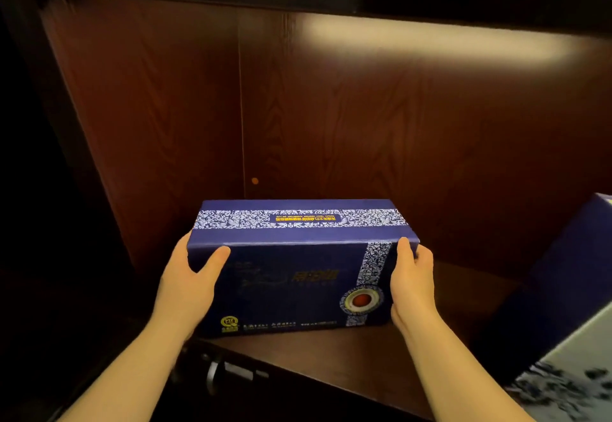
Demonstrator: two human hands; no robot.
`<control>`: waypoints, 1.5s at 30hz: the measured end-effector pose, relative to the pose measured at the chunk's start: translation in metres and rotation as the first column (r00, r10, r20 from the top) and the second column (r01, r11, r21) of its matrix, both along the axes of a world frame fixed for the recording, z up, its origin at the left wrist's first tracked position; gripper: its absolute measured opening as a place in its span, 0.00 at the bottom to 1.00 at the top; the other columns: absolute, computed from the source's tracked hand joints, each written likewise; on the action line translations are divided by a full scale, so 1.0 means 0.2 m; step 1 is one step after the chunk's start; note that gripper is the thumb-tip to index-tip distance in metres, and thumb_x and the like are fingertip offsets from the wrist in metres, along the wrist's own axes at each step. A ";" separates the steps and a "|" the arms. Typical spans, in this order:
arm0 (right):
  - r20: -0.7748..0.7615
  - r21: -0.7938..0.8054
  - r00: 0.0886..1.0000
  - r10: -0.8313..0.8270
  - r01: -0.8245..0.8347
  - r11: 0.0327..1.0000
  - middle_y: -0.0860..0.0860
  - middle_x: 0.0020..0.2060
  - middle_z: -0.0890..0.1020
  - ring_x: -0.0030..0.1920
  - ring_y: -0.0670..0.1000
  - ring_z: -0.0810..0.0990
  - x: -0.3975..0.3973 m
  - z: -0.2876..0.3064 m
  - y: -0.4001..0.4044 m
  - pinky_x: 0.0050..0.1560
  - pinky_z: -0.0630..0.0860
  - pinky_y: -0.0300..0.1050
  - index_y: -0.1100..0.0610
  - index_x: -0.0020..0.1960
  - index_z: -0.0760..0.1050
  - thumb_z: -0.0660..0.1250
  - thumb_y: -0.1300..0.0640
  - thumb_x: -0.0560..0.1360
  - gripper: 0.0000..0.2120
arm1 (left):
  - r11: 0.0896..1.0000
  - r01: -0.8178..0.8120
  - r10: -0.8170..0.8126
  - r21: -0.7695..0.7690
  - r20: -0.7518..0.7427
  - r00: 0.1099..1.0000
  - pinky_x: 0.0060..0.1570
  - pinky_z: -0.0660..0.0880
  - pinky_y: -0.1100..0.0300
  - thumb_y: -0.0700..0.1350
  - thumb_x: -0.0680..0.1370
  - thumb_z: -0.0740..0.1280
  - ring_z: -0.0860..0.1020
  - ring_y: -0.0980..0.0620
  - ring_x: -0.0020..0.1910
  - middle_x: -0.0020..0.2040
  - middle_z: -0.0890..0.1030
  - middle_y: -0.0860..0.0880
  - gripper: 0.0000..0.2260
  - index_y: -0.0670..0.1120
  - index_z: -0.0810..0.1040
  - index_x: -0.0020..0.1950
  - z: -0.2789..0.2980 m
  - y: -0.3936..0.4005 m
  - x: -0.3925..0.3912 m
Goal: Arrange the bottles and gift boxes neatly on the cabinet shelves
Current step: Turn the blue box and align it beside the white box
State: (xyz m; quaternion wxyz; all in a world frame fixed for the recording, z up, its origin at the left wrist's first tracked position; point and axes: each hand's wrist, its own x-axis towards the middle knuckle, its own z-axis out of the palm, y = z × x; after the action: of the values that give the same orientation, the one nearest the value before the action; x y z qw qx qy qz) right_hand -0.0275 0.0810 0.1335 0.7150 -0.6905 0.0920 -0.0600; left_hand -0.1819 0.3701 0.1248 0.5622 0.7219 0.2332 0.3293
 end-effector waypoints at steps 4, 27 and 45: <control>0.000 -0.003 0.998 0.060 -0.060 0.998 0.50 0.66 0.75 0.62 0.53 0.77 -0.15 -0.02 -0.10 0.60 0.76 0.59 0.49 0.72 0.65 0.56 0.39 0.80 0.24 | 1.000 -0.006 0.006 0.006 0.007 1.000 0.48 0.75 0.51 0.54 0.77 0.73 0.75 0.62 0.52 0.55 0.78 0.61 0.19 0.60 0.73 0.67 0.00 0.03 0.02; 0.067 -0.398 0.961 0.270 -0.222 0.890 0.30 0.50 0.78 0.49 0.33 0.77 -0.59 0.08 -0.58 0.50 0.72 0.39 0.25 0.64 0.64 0.55 0.52 0.84 0.20 | 0.970 0.240 -0.240 -0.031 0.013 0.971 0.53 0.79 0.43 0.54 0.77 0.72 0.79 0.48 0.60 0.60 0.80 0.54 0.14 0.75 0.74 0.53 0.01 -0.09 0.02; 0.096 -0.635 0.963 0.252 -0.136 0.760 0.48 0.71 0.65 0.63 0.40 0.65 -0.72 0.22 -0.62 0.61 0.61 0.35 0.55 0.79 0.57 0.55 0.60 0.83 0.25 | 0.955 0.295 -0.293 -0.040 0.056 0.955 0.47 0.77 0.52 0.54 0.78 0.72 0.78 0.56 0.57 0.58 0.79 0.58 0.19 0.60 0.72 0.67 -0.03 -0.22 0.03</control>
State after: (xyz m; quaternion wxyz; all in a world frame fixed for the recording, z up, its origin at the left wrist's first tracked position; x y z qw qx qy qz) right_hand -0.1717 -0.0435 0.1778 0.4542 -0.8853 -0.0685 -0.0731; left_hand -0.1765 0.3264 0.1193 0.6277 0.7264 0.1173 0.2541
